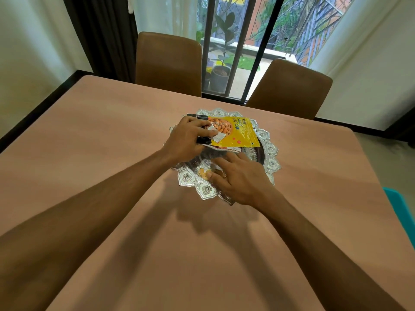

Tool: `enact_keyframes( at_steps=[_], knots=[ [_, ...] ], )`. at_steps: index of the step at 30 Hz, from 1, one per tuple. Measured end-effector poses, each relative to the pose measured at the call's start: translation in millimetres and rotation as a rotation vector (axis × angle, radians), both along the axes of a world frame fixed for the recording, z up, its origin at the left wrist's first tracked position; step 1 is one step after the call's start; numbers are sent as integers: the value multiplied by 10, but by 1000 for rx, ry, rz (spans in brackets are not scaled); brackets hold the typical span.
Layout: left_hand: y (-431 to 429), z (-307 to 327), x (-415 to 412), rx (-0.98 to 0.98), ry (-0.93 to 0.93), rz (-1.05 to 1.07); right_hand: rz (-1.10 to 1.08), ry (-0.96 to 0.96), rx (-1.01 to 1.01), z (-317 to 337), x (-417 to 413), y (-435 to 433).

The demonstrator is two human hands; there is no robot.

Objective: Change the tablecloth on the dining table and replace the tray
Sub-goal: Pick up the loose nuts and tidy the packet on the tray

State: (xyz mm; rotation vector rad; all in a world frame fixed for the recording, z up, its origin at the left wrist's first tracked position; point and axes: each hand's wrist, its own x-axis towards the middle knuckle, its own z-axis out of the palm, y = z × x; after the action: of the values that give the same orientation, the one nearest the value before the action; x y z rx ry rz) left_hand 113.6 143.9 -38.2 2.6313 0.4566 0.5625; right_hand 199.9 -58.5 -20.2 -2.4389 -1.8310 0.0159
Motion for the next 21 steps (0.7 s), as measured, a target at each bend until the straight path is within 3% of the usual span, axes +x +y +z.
enact_keyframes(
  at_steps=[3, 12, 21],
  knots=[
    [0, -5, 6, 15, 6, 2, 18, 52, -73, -48, -61, 68],
    [7, -18, 13, 27, -8, 4, 193, 220, -14, -108, -193, 238],
    [-12, -4, 19, 34, 9, 13, 70, 290, 59, -131, -170, 199]
  ],
)
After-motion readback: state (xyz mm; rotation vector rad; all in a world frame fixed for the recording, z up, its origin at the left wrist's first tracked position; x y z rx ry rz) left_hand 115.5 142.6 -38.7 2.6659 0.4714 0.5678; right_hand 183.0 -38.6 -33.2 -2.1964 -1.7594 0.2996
